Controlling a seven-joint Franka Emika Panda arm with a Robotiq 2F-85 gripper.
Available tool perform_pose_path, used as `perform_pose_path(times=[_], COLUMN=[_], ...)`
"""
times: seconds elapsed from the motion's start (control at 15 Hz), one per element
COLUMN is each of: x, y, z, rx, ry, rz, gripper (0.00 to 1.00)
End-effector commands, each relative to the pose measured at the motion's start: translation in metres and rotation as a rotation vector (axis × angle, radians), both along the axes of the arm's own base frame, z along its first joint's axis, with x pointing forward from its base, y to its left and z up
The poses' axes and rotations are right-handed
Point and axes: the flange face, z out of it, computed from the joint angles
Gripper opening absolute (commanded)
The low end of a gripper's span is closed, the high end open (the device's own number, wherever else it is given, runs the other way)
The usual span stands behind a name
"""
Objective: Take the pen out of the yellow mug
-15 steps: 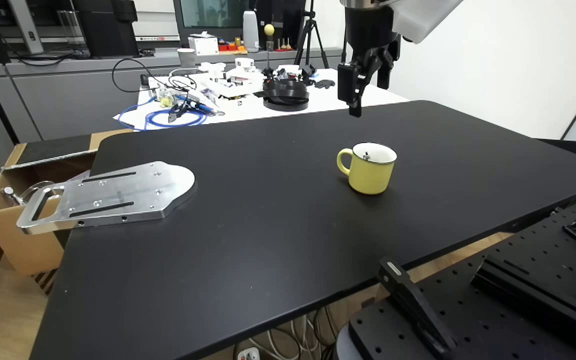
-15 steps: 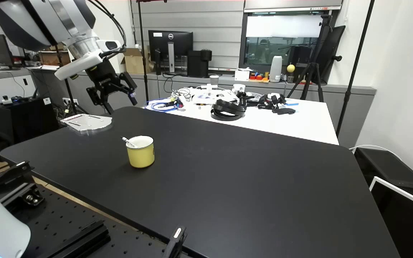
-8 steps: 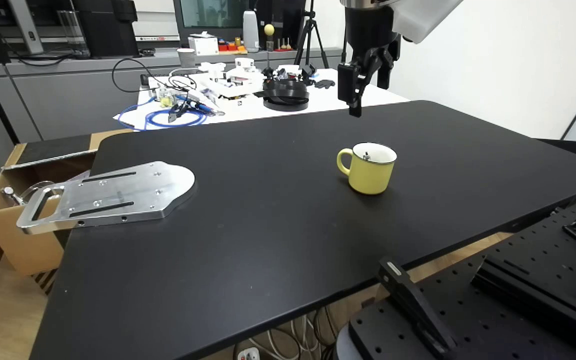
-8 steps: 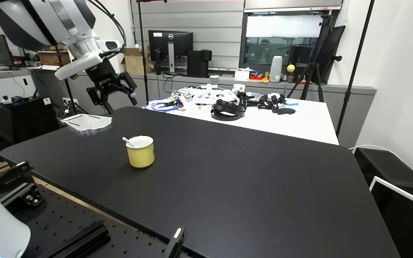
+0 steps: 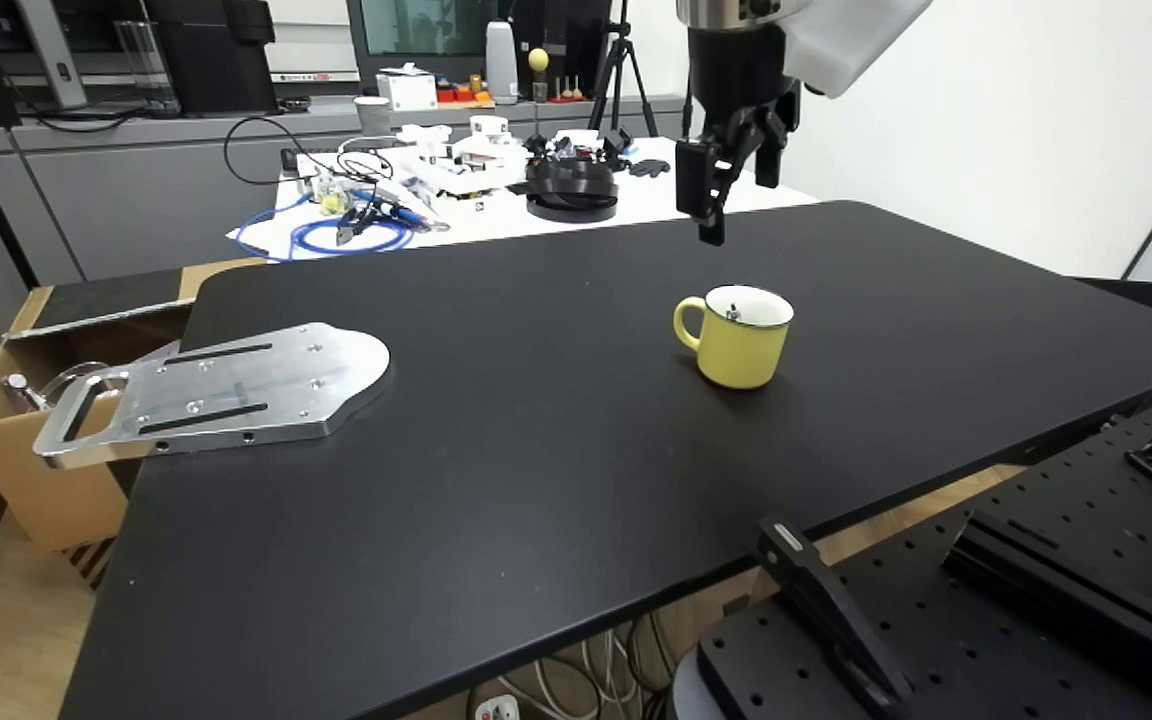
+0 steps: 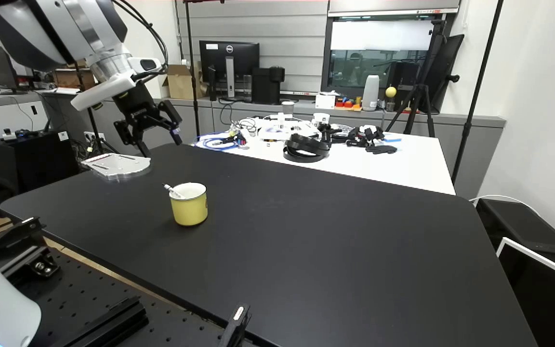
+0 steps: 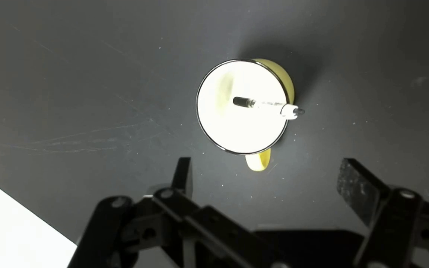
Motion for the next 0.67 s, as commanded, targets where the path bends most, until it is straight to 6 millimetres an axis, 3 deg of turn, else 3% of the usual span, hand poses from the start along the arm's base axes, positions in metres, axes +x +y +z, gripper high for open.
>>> perform_pose_path(times=[0.0,0.6], x=[-0.004,-0.008], y=[0.002,0.002], z=[-0.011,-0.042], rx=[-0.024,-0.095], ry=[0.014,0.037], rz=[-0.017,0.0], gripper=[1.0,1.0])
